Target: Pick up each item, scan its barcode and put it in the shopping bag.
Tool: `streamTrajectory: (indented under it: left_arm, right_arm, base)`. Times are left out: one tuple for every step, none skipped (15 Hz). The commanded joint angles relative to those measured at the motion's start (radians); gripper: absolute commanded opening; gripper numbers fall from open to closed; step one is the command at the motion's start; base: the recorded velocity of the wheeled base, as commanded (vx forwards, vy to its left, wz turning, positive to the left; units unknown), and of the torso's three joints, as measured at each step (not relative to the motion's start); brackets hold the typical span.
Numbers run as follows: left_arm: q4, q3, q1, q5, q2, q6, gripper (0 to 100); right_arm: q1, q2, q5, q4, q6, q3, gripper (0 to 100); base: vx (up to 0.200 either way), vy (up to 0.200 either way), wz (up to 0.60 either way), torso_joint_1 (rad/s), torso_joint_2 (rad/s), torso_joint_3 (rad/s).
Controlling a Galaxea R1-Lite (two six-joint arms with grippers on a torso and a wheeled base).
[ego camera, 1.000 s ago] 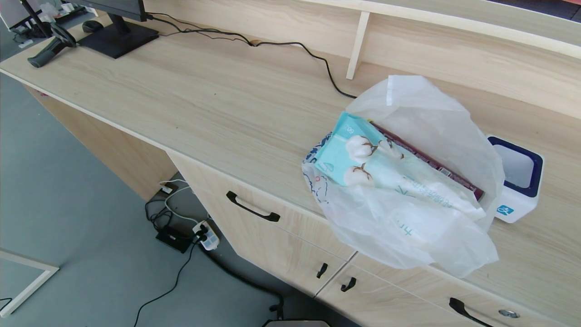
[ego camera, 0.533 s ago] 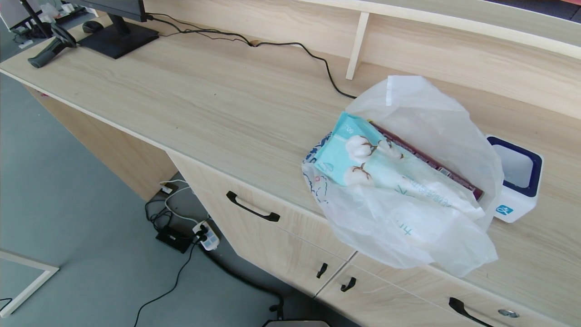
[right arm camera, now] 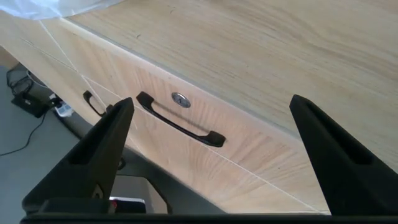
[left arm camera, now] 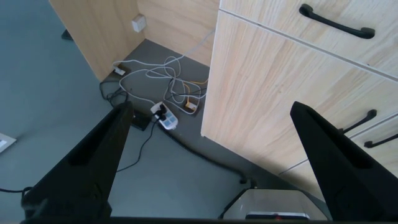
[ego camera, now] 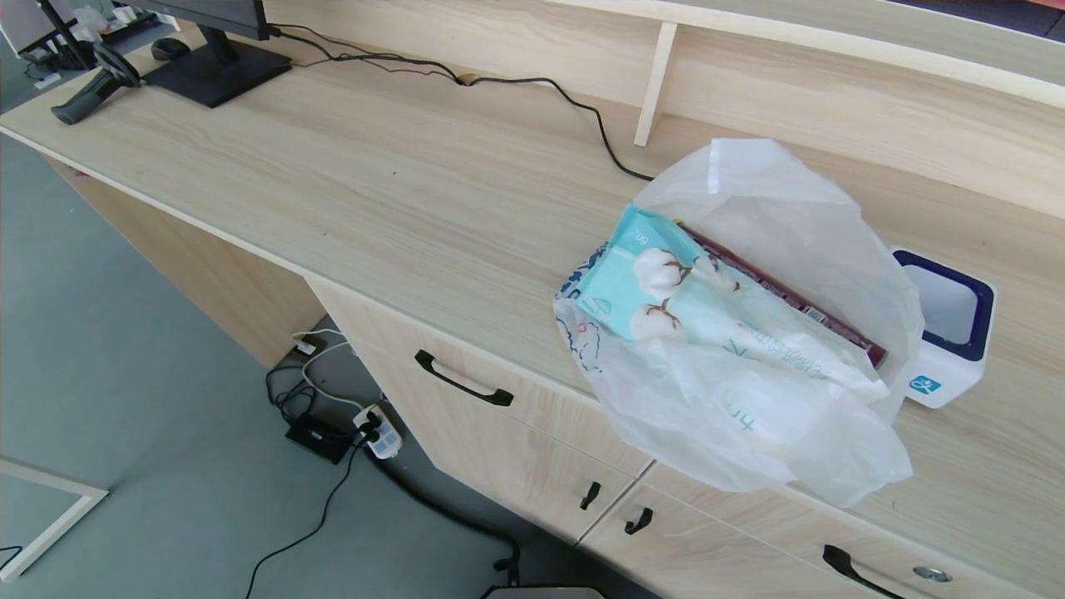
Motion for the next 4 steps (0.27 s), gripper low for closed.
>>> streamTrajectory:
  left_arm:
    - [0.000,0.000,0.000,0.000,0.002,0.001,100]
    - [0.000,0.000,0.000,0.000,0.002,-0.001,100]
    - [0.000,0.000,0.000,0.000,0.002,-0.001,100]
    - [0.000,0.000,0.000,0.000,0.002,-0.001,100]
  right_arm:
    - [0.000,0.002,0.000,-0.001,-0.001,0.000,100]
    - [0.000,0.002,0.000,0.000,0.002,0.000,100]
    - [0.000,0.002,0.000,0.000,0.002,0.000,100]
    - [0.000,0.002,0.000,0.000,0.002,0.000,100]
  base:
    - [0.000,0.000,0.00,0.000,0.00,0.000]
    - [0.000,0.000,0.00,0.000,0.00,0.000]
    - [0.000,0.000,0.00,0.000,0.00,0.000]
    - [0.000,0.000,0.00,0.000,0.00,0.000]
